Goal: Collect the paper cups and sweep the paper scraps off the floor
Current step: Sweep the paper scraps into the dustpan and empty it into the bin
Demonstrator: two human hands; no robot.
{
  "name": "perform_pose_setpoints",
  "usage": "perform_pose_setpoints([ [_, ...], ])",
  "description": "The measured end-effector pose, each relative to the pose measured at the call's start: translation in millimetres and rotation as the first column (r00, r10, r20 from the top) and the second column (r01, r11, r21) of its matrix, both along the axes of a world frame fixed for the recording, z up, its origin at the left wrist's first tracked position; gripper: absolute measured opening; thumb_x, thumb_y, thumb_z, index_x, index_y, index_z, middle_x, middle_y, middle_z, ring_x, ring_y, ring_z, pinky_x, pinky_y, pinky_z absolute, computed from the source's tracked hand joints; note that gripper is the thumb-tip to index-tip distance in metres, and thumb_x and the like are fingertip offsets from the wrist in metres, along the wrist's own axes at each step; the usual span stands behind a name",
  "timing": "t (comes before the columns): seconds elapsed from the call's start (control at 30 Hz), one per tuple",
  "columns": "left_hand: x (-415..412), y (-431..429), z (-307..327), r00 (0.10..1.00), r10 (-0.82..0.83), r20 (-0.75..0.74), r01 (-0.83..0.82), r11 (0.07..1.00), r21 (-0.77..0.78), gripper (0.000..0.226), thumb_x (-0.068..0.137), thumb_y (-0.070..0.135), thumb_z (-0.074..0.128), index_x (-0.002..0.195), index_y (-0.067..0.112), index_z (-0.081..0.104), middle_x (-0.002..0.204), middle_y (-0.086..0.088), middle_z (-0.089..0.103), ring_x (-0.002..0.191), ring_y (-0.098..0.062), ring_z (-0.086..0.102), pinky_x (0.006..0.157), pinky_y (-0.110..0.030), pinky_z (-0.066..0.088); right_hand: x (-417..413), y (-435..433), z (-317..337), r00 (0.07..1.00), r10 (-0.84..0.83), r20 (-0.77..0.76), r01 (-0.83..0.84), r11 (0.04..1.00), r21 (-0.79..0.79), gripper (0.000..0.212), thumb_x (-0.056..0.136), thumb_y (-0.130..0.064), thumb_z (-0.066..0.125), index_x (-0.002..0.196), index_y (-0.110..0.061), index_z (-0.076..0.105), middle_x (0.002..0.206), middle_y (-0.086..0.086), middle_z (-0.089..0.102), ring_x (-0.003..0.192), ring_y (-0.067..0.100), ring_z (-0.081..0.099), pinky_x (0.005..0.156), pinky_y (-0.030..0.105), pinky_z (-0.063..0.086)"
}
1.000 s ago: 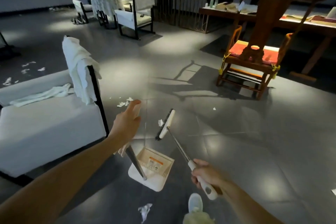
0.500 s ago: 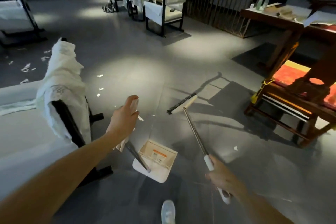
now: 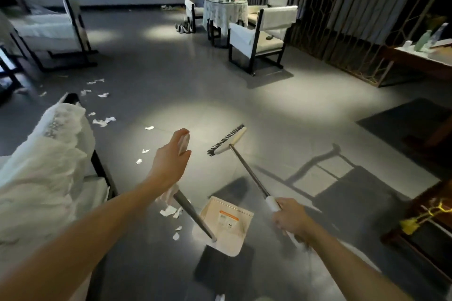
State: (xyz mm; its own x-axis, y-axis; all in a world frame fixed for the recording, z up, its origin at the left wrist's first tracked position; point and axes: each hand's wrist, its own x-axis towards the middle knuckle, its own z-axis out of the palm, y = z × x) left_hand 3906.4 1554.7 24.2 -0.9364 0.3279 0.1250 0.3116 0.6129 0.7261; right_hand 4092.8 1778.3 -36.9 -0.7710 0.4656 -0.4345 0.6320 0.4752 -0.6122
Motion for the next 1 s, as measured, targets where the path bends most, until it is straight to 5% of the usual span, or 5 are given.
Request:
perform_pose_setpoints([
  [0.3,-239.2,114.8,-18.2,0.98,0.197,0.006,-0.197,0.98,-0.036,0.04,0.095,0.017,0.051,0.132,0.027,0.041,0.089,-0.012,0.06,0.058,-0.016,0.048,0.064,-0.029,0.043,-295.5,146.3,-14.3,0.974,0.227,0.024,-0.225,0.972,-0.07,0.014,0.083,-0.006,0.048,0.076,-0.015,0.056,0.064,0.0,0.055,0.052,0.014,0.051,0.049,0.024,0.042],
  [0.47,-358.4,149.1,-1.4,0.961,0.276,-0.015,-0.277,0.959,-0.06,0.041,0.095,0.019,0.052,0.134,0.026,0.04,0.104,-0.014,0.061,0.079,-0.029,0.059,0.079,-0.039,0.05,-469.9,188.3,3.7,0.947,0.318,0.037,-0.311,0.941,-0.134,0.016,0.083,-0.002,0.048,0.074,-0.016,0.049,0.068,0.007,0.05,0.05,0.021,0.048,0.044,0.023,0.041],
  [0.6,-459.7,146.4,-3.3,0.926,0.374,-0.051,-0.376,0.925,-0.046,0.041,0.095,0.019,0.053,0.134,0.026,0.041,0.108,-0.013,0.061,0.077,-0.021,0.055,0.075,-0.033,0.047,-596.9,196.9,-0.4,0.931,0.365,0.013,-0.356,0.915,-0.188,0.018,0.083,-0.003,0.047,0.098,-0.005,0.057,0.072,0.008,0.051,0.055,0.019,0.048,0.045,0.023,0.042],
  [0.77,-615.3,137.9,-26.4,0.88,0.474,-0.029,-0.475,0.879,-0.043,0.044,0.094,0.02,0.055,0.134,0.031,0.04,0.12,-0.012,0.06,0.091,-0.027,0.058,0.082,-0.037,0.049,-768.5,191.2,-5.6,0.885,0.465,-0.03,-0.461,0.863,-0.206,0.009,0.084,0.001,0.049,0.089,-0.006,0.053,0.069,0.008,0.049,0.055,0.018,0.046,0.043,0.023,0.041],
  [1.0,-828.2,119.3,-26.4,0.834,0.551,-0.02,-0.552,0.833,-0.048,0.044,0.092,0.02,0.055,0.129,0.038,0.039,0.106,-0.006,0.061,0.083,-0.025,0.054,0.072,-0.032,0.042,-1006.2,180.3,1.4,0.846,0.531,-0.041,-0.527,0.824,-0.209,0.012,0.08,0.006,0.046,0.077,-0.005,0.046,0.063,0.009,0.046,0.051,0.02,0.042,0.043,0.026,0.038],
])
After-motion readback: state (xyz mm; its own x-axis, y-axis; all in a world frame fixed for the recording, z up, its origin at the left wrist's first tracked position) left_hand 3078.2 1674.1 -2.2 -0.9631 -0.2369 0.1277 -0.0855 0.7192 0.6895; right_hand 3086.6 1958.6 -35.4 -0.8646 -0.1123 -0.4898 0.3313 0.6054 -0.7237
